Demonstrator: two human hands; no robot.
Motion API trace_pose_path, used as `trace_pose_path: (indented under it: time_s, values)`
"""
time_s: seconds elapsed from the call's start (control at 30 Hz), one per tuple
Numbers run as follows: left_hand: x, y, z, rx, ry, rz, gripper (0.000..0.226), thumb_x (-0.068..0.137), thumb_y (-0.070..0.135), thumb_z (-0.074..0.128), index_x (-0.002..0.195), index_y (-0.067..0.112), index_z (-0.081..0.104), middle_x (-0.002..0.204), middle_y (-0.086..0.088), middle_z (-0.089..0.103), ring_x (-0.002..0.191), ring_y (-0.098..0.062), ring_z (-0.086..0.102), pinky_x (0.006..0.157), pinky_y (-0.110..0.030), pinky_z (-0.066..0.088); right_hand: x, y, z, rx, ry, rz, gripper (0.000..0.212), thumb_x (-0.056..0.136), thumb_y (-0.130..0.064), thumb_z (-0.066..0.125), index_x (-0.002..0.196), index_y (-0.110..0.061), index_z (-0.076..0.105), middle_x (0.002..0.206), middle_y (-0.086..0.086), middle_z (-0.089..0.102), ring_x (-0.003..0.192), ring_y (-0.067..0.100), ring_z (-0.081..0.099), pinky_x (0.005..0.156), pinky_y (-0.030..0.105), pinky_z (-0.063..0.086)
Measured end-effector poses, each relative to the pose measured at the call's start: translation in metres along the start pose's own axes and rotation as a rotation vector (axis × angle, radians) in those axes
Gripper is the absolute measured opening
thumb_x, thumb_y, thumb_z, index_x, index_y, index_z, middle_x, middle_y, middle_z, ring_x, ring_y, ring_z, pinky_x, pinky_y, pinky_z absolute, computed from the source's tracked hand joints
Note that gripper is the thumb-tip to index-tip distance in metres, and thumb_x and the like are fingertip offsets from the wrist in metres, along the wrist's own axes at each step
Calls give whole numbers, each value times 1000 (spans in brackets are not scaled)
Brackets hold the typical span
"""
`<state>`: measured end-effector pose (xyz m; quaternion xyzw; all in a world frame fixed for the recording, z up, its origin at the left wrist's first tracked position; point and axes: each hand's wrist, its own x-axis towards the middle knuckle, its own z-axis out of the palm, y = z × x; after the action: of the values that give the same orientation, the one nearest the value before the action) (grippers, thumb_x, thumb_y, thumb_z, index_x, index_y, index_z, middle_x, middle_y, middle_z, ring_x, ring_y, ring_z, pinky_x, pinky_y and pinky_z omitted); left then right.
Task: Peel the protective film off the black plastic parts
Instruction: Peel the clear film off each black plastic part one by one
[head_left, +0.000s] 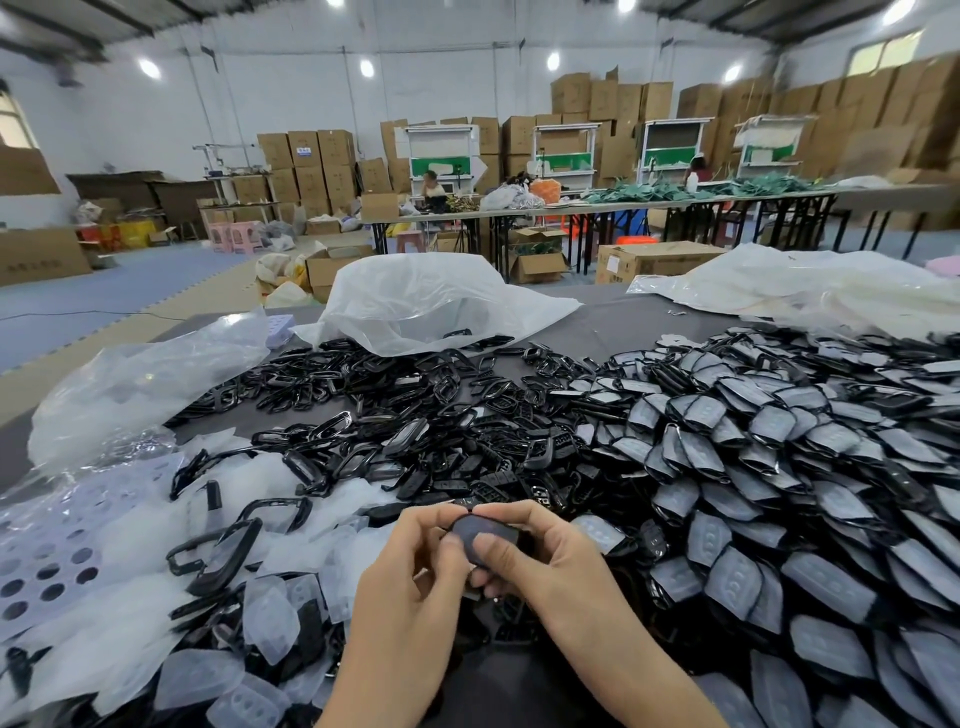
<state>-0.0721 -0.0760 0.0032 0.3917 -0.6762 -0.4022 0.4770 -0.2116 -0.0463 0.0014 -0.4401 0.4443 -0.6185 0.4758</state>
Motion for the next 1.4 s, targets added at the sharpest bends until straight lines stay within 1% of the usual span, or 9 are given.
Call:
trace_pose_path:
  time_s: [0.17,0.23,0.47,0.63,0.7,0.9,1.17,1.3,1.4]
  values:
    - [1,-8,-1,118,19,31,34,96,14,55,97,47,62,69,6,69,58,-13,61,58,-25,52,-5,-4,0,-610,45,-147,21,90,-23,73,102,-39,66,100,-23,70,79,-2,67,75,11,48]
    - [1,-13,-1,143,19,46,32,96,16,56,99,47,63,71,0,68,61,-22,60,62,-35,52,-3,-4,-1,-692,44,-164,20,89,-28,73,104,-40,65,102,-28,68,90,-5,64,80,10,46]
    - [0,-15,-1,164,-17,102,37,97,17,54,103,52,60,77,1,66,62,-20,57,60,-30,49,-1,0,-7,-814,34,-230,20,93,-30,69,110,-38,63,108,-29,64,108,-12,56,86,5,39]
    - [4,-12,-5,162,-48,125,34,94,17,62,107,48,64,72,11,60,62,-4,54,59,-10,41,1,0,-9,-646,76,-196,28,89,-23,74,103,-46,68,103,-27,69,102,-6,63,86,10,45]
    - [5,-14,-5,138,-21,101,33,93,19,62,106,49,65,70,10,61,62,-5,55,61,-12,43,2,1,-8,-506,114,-115,28,89,-23,74,101,-48,68,99,-21,73,92,1,69,82,17,52]
    - [9,-11,-6,11,72,44,38,96,10,57,96,46,70,67,-1,68,63,-19,62,62,-21,51,6,2,3,-80,172,3,18,96,-6,63,92,-18,75,81,3,76,69,17,72,61,19,54]
    - [2,-5,-2,38,80,73,26,103,25,42,111,38,63,74,4,66,64,-11,59,62,-21,49,7,-24,-5,-140,150,-27,12,97,-6,62,100,-13,71,80,3,76,69,13,72,62,17,54]
    - [-5,-9,-1,176,15,152,28,95,50,35,117,50,53,81,8,63,62,-13,56,57,-21,45,19,-73,-60,30,476,-157,15,96,-10,60,110,-10,66,98,8,74,77,14,70,70,21,59]
    - [-6,-11,0,299,-36,188,26,97,50,33,117,51,50,75,15,58,62,-3,51,59,-12,39,17,-86,-90,159,709,-204,41,97,-15,64,136,-12,52,115,4,62,75,13,66,61,20,59]
